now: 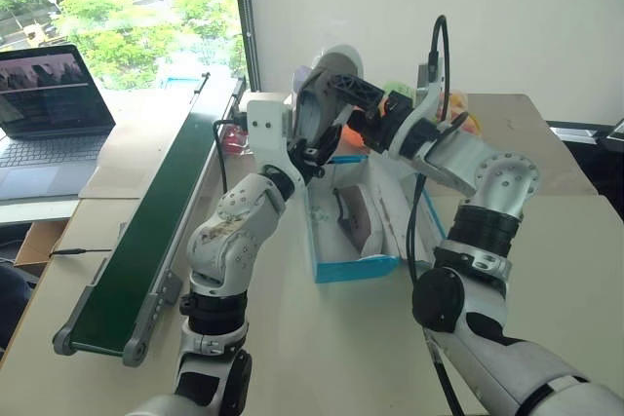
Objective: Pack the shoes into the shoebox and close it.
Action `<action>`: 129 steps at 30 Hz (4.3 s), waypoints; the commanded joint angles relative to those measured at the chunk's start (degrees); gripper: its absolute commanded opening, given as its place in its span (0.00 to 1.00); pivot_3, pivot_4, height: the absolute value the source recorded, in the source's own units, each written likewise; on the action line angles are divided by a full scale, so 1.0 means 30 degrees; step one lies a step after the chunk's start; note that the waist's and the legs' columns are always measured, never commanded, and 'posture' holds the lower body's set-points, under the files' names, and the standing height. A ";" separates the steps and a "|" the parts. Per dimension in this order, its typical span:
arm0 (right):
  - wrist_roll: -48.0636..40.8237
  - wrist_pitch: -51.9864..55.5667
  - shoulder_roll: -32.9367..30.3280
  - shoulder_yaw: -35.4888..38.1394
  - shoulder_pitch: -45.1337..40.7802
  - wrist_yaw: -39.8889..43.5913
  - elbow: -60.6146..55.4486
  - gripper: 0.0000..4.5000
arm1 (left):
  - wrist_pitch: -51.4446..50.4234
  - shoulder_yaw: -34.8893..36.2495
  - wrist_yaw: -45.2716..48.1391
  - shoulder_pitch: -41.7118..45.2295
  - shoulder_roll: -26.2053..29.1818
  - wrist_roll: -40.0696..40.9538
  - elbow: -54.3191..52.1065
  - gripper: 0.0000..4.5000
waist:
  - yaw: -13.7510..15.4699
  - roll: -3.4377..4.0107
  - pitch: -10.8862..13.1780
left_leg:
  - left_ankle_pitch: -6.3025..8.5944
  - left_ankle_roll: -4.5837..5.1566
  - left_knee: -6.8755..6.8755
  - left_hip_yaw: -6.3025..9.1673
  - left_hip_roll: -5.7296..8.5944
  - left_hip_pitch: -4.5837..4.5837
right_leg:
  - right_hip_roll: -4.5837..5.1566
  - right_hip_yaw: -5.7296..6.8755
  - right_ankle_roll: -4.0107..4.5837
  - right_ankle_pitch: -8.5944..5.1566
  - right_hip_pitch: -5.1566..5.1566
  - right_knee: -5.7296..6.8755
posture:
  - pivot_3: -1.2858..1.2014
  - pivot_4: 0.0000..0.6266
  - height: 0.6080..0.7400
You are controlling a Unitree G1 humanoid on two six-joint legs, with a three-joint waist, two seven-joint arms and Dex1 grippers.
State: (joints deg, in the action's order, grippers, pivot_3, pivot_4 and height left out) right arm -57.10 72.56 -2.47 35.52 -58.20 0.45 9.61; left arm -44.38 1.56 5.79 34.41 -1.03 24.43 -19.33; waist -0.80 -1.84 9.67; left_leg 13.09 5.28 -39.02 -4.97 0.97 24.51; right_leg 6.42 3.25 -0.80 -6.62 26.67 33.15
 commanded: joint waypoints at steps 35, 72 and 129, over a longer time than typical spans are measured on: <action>0.3145 -0.0801 -0.7185 -0.6895 -0.0337 0.3268 -0.1318 0.06 | -0.6279 0.3927 0.2705 0.0817 0.4796 0.7262 -0.2001 1.00 | 0.0023 0.0059 0.0038 | 0.0004 0.0002 0.0005 0.0004 0.0009 -0.0078 | -0.0004 -0.0032 -0.0136 -0.0091 -0.0056 -0.0015 | 0.52 0.24 1.00; 0.8780 -0.1179 -0.5837 -1.1850 0.4219 0.6616 -0.1431 0.06 | -0.7385 0.1626 0.3018 0.0525 0.9016 0.5893 -0.2237 1.00 | 0.0109 0.0058 0.0042 | -0.0001 -0.0020 -0.0007 -0.0007 0.0023 -0.0106 | 0.0005 -0.0052 -0.0029 -0.0024 -0.0078 -0.0018 | 0.52 0.24 1.00; 0.1668 0.1880 -0.8711 -0.2337 2.1628 1.0042 -1.4604 0.01 | 0.0164 -0.5296 1.7206 0.4352 1.4054 -0.0857 0.3267 1.00 | 0.0619 0.0046 0.0063 | 0.0116 -0.0069 -0.0087 -0.0034 -0.0001 -0.0137 | 0.0039 -0.0125 -0.0089 -0.0220 -0.0101 -0.0038 | 0.52 0.24 1.00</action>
State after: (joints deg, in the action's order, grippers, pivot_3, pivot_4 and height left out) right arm -54.29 83.87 -30.86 28.89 6.11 31.82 -37.60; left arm -43.84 -16.18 56.59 45.64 40.04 22.03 -6.75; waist 1.06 -1.70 9.86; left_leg 13.43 5.07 -39.28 -5.07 0.97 24.10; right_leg 6.53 2.88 -1.07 -7.28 26.36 33.03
